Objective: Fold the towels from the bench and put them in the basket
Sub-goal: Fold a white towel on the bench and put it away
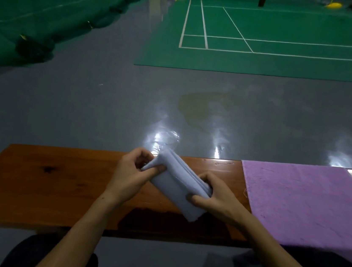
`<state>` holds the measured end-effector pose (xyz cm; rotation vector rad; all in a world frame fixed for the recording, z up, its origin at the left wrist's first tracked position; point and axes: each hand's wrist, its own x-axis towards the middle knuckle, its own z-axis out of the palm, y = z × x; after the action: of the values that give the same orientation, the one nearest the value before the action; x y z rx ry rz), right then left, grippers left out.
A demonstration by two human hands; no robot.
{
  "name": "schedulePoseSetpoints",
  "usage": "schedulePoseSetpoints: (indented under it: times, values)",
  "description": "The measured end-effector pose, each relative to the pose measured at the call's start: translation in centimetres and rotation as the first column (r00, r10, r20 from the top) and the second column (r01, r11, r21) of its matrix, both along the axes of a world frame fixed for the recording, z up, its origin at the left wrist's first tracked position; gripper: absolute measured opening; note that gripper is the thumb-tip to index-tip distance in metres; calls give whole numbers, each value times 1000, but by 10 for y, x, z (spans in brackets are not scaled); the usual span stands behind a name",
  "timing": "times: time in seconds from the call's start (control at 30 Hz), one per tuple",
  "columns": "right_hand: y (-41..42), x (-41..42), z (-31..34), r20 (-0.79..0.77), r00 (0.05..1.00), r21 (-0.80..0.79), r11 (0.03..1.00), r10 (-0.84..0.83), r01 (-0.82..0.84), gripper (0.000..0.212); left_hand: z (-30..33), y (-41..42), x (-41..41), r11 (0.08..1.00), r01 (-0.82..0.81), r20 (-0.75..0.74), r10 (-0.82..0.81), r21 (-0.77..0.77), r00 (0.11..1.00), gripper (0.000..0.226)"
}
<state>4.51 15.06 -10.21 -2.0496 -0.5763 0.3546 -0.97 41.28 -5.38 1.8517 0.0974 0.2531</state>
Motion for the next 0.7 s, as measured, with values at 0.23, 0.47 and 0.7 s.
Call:
schedulePoseSetpoints:
  times: [0.23, 0.47, 0.7]
  values:
    - [24, -23, 18, 140, 985, 206, 976, -102, 72, 31, 16, 25, -19, 987, -161, 14, 162, -19, 987, 27]
    - [77, -47, 67, 161, 983, 318, 948, -85, 30, 31, 64, 69, -62, 935, -325, 164, 346, -143, 924, 33]
    - [169, -89, 95, 290, 950, 256, 947, 116, -194, 20, 71, 147, -153, 813, -544, 225, 581, -206, 783, 25]
